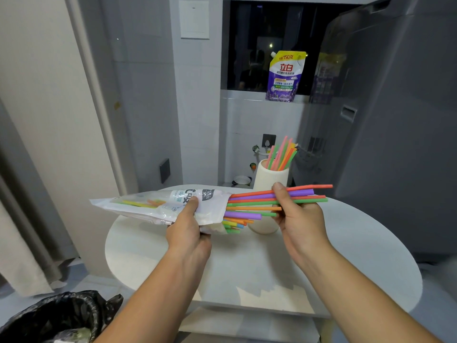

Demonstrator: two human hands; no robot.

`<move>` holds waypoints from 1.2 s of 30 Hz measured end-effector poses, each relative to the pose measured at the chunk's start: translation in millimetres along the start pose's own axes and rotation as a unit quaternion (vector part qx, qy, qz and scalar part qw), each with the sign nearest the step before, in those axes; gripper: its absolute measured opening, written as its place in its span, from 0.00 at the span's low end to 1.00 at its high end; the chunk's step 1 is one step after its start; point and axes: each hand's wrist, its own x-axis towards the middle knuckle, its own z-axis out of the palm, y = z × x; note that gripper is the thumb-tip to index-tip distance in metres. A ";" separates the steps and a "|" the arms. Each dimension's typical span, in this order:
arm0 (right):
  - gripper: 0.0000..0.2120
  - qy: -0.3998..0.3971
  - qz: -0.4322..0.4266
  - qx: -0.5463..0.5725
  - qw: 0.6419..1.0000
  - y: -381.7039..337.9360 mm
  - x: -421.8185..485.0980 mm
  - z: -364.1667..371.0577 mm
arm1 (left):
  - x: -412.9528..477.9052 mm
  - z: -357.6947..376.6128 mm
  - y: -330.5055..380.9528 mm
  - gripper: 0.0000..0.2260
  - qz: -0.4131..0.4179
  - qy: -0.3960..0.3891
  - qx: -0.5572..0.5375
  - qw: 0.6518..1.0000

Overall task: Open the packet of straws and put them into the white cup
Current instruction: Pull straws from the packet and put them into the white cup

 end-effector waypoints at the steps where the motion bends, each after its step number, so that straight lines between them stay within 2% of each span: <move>1: 0.10 0.006 -0.004 -0.016 1.000 0.7 0.9 0.1 | 0.4 -0.2 -0.2 0.23 -0.001 0.000 0.001 1.000; 9: 0.14 0.024 -0.068 -0.071 0.995 -13.9 4.3 -4.1 | 2.3 -1.7 1.0 0.21 -0.013 -0.004 0.008 1.000; 15: 0.12 0.013 -0.085 -0.046 0.995 -47.4 15.4 -16.9 | 4.6 -0.5 6.7 0.20 -0.017 0.011 -0.001 1.000; 26: 0.10 0.017 -0.118 -0.073 0.990 -94.1 22.8 -36.3 | 13.1 -2.6 7.2 0.19 -0.011 0.034 -0.011 0.999; 32: 0.10 0.067 -0.187 -0.090 0.976 -132.3 22.5 -47.2 | 16.1 -4.2 4.5 0.19 -0.012 0.033 -0.012 0.999; 36: 0.10 0.097 -0.234 -0.163 0.954 -148.2 25.9 -47.3 | 16.3 -3.9 -1.2 0.20 -0.018 0.029 -0.014 0.999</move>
